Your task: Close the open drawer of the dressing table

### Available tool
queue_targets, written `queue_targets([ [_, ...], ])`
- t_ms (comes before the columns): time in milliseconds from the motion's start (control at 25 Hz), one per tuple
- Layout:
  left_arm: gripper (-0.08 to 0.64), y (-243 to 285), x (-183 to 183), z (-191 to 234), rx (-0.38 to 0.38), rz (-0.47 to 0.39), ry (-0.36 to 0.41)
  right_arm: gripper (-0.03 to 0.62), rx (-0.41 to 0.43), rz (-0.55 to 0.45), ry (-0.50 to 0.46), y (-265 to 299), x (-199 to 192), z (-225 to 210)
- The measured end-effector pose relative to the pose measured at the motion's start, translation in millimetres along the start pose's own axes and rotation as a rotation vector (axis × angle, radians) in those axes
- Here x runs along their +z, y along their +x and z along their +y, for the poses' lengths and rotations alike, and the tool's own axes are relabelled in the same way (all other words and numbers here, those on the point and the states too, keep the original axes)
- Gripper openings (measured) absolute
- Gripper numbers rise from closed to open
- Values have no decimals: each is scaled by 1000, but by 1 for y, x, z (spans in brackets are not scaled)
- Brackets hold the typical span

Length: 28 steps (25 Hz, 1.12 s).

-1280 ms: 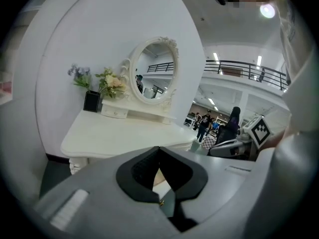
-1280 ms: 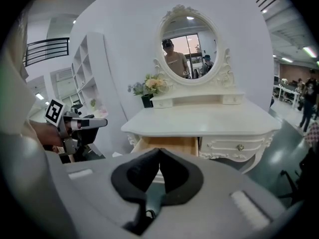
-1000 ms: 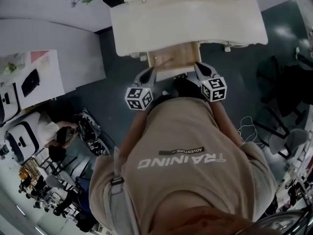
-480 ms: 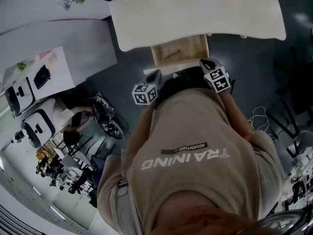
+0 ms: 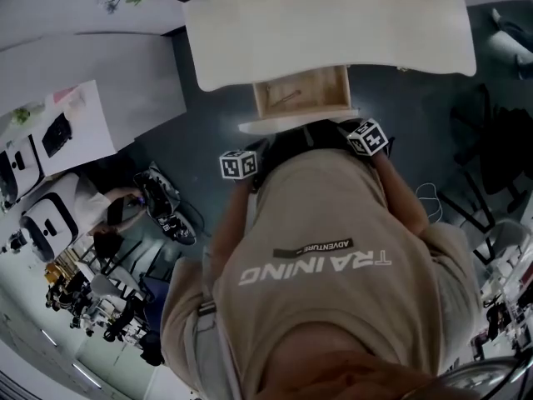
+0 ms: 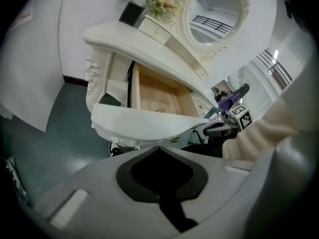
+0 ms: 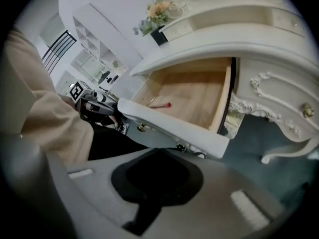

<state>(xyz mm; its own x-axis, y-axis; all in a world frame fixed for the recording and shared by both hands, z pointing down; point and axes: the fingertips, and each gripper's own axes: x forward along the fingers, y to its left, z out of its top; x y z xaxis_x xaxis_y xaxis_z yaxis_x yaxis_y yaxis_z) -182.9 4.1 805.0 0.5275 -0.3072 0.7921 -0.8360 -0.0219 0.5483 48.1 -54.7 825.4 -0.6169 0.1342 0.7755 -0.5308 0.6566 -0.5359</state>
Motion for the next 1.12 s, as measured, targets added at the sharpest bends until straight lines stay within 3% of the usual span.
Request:
queue_targets([
  [120,0,3,-11,22,23,34,9,5,7,58,74,12,-11,-11],
  [320,0,25,-13,48,10,96,-16,5,-9,54,227,25,-7,-30],
  [440,0,36,-11,48,-15,119,13,5,13,67,223,28,-7,-25],
  [680,0,42,-10,54,-36,194,142,5,21,25,265,31,9,-16],
  [920,0,41,5,59,-39,213,198,5,-11,-59,352,21,26,-34],
  [1120,0,44,24,62,-48,237,231,5,-31,-87,367,18,43,-43],
])
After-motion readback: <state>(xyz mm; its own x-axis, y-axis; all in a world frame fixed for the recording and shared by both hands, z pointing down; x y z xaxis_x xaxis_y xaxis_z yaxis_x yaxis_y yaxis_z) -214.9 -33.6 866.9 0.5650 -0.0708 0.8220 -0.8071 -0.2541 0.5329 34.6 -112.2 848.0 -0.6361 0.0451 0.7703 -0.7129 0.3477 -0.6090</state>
